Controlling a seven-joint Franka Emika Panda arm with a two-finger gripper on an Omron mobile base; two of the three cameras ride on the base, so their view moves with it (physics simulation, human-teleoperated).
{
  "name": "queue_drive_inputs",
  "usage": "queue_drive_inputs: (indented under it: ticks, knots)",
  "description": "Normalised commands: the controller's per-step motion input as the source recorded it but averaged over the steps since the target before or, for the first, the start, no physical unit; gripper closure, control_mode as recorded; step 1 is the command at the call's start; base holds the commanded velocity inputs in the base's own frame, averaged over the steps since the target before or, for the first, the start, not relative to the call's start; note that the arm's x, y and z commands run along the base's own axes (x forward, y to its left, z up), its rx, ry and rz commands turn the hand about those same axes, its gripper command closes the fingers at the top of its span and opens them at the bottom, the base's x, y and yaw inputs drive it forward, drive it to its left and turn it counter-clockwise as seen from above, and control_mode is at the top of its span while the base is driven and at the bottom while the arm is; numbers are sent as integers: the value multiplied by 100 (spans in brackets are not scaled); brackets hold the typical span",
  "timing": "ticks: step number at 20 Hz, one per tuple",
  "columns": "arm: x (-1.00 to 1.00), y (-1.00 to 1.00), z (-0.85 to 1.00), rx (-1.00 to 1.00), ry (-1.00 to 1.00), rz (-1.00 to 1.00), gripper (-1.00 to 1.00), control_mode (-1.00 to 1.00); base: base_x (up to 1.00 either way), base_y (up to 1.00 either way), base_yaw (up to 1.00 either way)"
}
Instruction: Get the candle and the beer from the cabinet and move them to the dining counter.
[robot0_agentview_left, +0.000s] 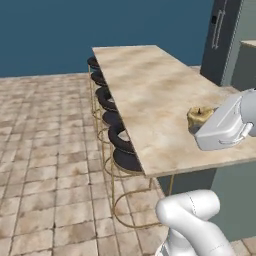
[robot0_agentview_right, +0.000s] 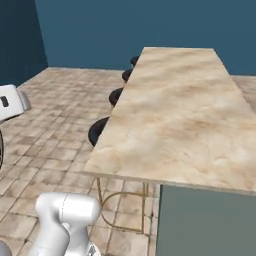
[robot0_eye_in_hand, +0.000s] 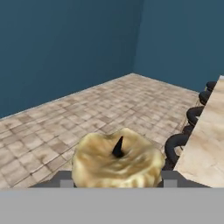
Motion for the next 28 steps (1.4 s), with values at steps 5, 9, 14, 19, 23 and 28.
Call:
queue_drive_inputs:
  ticks: [5, 9, 14, 19, 23, 28]
  knots:
    - [0, 0, 0, 0, 0, 0, 100, 100, 36, 73, -49]
    - [0, 0, 0, 0, 0, 0, 100, 100, 33, 73, -50]
    - [0, 0, 0, 0, 0, 0, 100, 100, 30, 70, -51]
    - [0, 0, 0, 0, 0, 0, 100, 100, 29, 65, -52]
    - [0, 0, 0, 0, 0, 0, 100, 100, 41, 29, -46]
    - [0, 0, 0, 0, 0, 0, 100, 100, 46, 29, -34]
